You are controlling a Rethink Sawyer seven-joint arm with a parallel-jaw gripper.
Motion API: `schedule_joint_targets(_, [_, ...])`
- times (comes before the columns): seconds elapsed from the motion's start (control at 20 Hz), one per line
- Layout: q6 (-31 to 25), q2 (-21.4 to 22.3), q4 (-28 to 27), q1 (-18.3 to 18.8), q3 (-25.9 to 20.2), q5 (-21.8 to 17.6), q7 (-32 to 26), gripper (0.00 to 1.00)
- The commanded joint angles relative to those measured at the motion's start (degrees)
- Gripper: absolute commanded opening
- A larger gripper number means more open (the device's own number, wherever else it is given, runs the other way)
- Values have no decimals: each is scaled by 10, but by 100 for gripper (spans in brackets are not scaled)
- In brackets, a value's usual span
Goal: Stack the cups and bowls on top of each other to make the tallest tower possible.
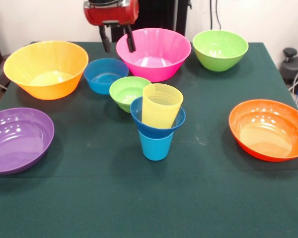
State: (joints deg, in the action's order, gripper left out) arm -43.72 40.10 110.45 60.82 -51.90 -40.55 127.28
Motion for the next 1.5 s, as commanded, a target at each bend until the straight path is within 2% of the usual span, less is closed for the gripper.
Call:
schedule_joint_targets(0.05, [-56, -30, -58, -12, 2, -7, -166, 100])
schedule_joint_targets(0.25, [-45, -49, -71, -12, 9, -18, -181, 100])
schedule_joint_targets(0.6, [-16, -109, -106, -18, 28, -55, -206, 100])
schedule_joint_targets(1.5, [7, -188, -150, -15, 39, -101, -240, 100])
